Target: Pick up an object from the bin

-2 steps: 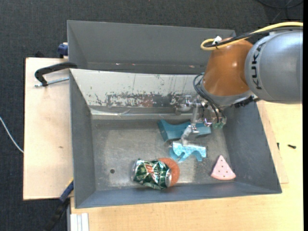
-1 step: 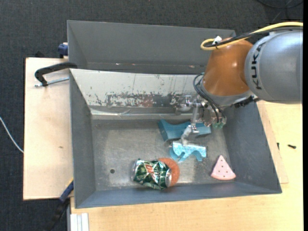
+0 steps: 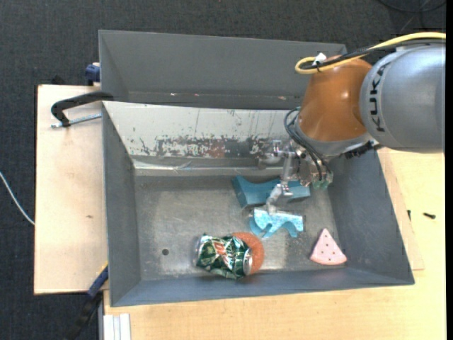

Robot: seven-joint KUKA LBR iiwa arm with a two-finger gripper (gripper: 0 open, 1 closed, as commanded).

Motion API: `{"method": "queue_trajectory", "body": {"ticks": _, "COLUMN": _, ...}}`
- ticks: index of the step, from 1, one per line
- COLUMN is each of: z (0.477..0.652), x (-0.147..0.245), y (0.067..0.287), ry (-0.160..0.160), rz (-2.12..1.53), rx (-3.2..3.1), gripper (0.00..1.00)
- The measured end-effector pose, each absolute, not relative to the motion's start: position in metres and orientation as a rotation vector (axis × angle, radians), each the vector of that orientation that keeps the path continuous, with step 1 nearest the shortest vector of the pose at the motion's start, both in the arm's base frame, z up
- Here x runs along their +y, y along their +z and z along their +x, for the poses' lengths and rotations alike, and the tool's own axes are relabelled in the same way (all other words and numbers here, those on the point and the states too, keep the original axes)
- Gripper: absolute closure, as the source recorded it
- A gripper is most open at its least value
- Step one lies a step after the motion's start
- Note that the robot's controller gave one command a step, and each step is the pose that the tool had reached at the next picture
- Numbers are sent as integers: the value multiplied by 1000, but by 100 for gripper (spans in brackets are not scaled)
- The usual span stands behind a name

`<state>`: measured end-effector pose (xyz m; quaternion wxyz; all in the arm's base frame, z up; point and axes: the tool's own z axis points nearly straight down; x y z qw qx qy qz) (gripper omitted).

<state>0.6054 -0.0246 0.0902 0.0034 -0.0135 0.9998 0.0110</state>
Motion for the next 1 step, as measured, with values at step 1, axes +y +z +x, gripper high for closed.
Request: {"method": "queue_trajectory", "body": {"ticks": 1, "z": 605, "x": -25, "y": 90, "ry": 35, "rz": -42, "rx": 3134, "gripper": 100}}
